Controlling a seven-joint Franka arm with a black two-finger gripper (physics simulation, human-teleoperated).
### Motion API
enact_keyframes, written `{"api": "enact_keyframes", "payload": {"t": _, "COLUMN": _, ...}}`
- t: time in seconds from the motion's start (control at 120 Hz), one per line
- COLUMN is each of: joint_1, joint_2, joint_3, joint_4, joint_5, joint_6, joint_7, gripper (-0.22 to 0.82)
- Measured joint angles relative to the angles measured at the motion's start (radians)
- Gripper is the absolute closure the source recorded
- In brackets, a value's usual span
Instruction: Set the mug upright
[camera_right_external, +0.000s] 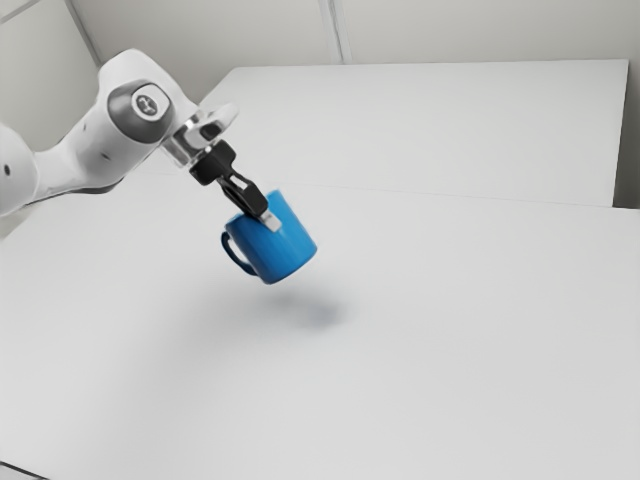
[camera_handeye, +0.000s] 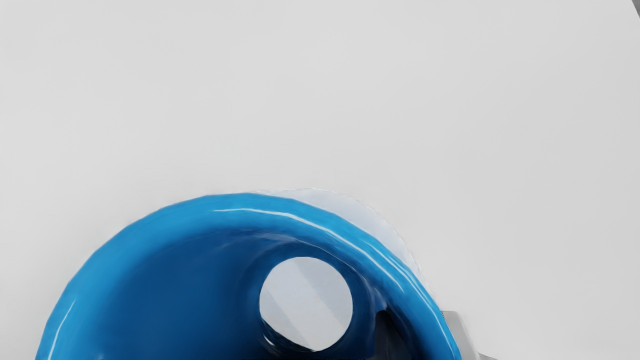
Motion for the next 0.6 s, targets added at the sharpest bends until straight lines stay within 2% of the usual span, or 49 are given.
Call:
{"api": "enact_keyframes", "payload": {"t": 0.283, "joint_1": -0.108, "joint_2": -0.164, "joint_3": -0.001, "joint_4": -0.172, "joint_5": 0.364, "joint_6": 0.031, "joint_7": -0.229, "gripper": 0.77}}
{"api": "enact_keyframes", "payload": {"t": 0.458, "joint_1": -0.132, "joint_2": -0.226, "joint_3": -0.001, "joint_4": -0.301, "joint_5": 0.493, "joint_6": 0.149, "joint_7": -0.351, "gripper": 0.77}}
{"api": "enact_keyframes", "payload": {"t": 0.6, "joint_1": -0.137, "joint_2": -0.245, "joint_3": -0.001, "joint_4": -0.404, "joint_5": 0.547, "joint_6": 0.288, "joint_7": -0.431, "gripper": 0.77}}
